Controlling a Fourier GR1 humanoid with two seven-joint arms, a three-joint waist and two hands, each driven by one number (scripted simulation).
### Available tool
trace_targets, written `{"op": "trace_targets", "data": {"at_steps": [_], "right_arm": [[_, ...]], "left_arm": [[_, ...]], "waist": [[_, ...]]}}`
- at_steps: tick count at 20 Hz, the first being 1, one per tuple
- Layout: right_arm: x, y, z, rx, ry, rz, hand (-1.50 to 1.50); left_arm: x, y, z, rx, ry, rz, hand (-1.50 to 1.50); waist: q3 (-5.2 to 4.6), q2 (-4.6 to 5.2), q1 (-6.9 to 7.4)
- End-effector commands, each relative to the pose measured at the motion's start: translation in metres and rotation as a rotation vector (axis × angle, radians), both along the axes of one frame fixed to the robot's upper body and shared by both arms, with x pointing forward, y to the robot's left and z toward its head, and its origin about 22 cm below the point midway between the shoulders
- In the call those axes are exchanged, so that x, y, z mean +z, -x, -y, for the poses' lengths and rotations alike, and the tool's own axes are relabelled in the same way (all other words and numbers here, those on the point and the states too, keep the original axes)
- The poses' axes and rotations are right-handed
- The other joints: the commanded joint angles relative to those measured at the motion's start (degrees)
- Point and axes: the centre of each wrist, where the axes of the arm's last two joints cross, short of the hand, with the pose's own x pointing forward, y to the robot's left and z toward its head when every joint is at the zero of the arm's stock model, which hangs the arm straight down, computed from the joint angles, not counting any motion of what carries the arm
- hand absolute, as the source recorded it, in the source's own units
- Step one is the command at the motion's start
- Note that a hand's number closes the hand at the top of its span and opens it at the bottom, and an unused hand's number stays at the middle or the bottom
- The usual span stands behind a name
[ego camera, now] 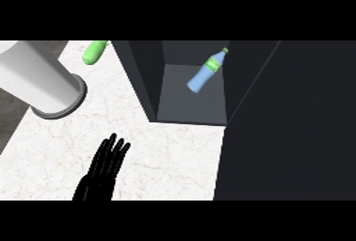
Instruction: Pick up the bottled water, place it into the cabinet and close the cabinet
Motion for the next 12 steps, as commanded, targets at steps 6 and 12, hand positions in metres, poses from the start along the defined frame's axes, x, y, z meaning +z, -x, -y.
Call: {"op": "trace_targets", "data": {"at_steps": [6, 12], "right_arm": [[0.050, -0.012, -0.016, 0.149, 0.122, 0.175, 1.50], [0.042, -0.015, -0.031, 0.183, 0.084, 0.066, 1.50]], "left_arm": [[0.016, 0.041, -0.073, 0.017, -0.044, 0.038, -1.50], [0.022, 0.056, -0.106, -0.024, -0.037, 0.067, -1.50]], "waist": [[-0.12, 0.47, 1.61], [-0.20, 1.21, 2.46]]}}
